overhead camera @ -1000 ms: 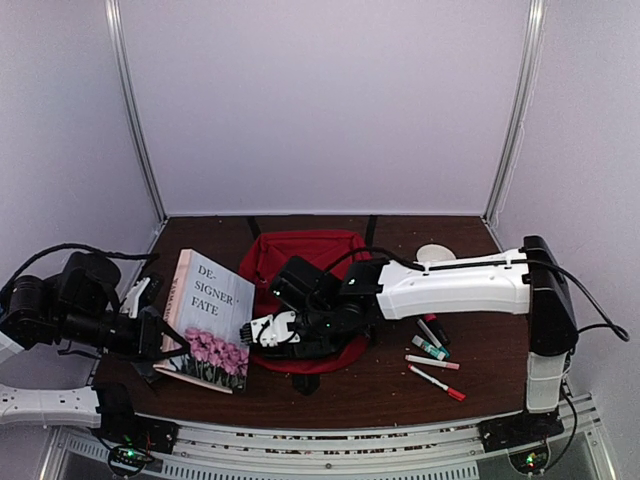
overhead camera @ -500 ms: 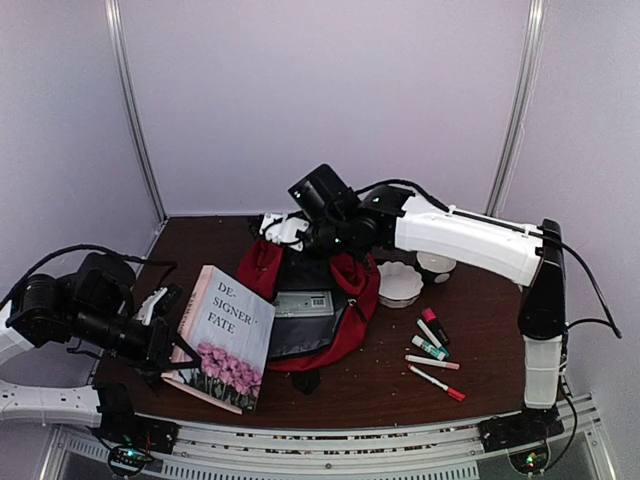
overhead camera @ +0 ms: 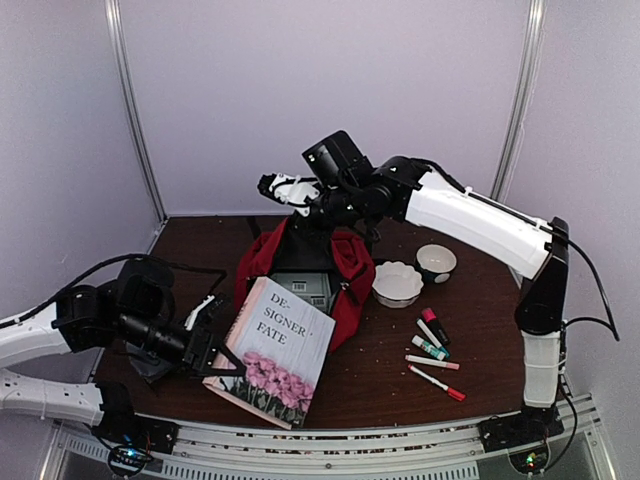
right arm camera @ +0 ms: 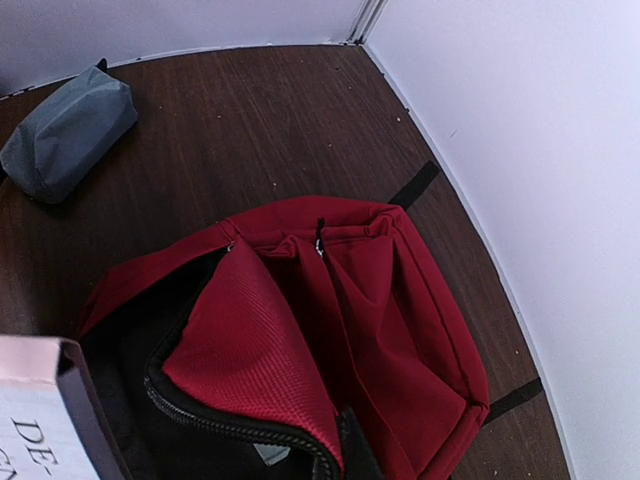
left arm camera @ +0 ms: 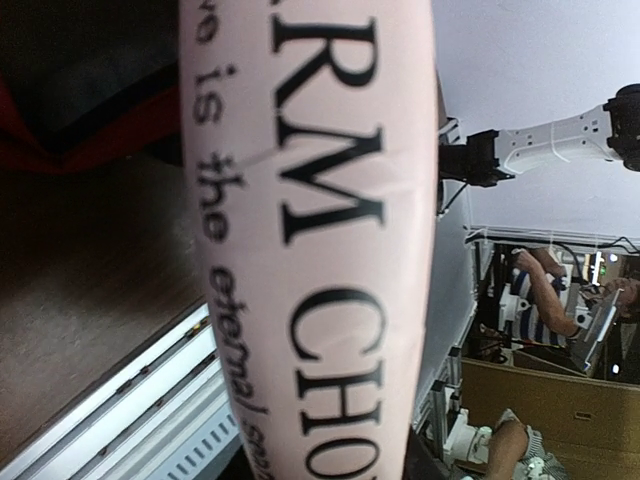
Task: Pack the student bag
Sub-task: Place the book in the largest pocket of the bag.
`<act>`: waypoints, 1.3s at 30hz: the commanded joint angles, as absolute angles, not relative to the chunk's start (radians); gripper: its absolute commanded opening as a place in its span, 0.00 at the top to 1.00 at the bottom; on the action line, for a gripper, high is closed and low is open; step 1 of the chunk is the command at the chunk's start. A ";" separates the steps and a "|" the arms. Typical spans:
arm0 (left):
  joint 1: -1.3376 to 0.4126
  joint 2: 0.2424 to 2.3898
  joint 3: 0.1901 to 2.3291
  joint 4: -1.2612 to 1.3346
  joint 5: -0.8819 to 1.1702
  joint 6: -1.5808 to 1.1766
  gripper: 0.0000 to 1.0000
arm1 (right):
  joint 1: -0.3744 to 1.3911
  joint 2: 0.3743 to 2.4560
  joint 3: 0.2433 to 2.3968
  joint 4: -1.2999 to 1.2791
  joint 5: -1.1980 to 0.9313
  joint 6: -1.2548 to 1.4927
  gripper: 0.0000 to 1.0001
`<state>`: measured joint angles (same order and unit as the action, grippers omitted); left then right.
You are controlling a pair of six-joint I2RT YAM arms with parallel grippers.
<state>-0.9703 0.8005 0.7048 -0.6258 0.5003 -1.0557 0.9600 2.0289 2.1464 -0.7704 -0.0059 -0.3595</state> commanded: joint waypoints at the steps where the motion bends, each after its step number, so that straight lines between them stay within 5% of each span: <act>1: -0.974 0.877 0.627 -0.175 0.653 -1.119 0.71 | 0.964 1.977 2.145 -0.735 -0.081 -0.323 1.00; 18: -0.904 1.149 0.464 0.445 0.681 -1.214 0.74 | 0.977 1.751 1.841 -0.678 -0.237 -0.333 1.00; 32: -0.768 0.948 0.311 0.349 0.708 -1.142 0.73 | 1.003 1.726 1.723 -0.664 -0.234 -0.393 1.00; 39: -0.764 1.158 0.322 0.627 0.723 -1.197 0.75 | 1.014 1.732 1.750 -0.656 -0.259 -0.372 1.00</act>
<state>-0.7731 1.0569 0.3050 0.3733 0.7013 -1.1801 0.9962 1.7718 1.7245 -0.6865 -0.2115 -0.3855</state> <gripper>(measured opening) 0.268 0.009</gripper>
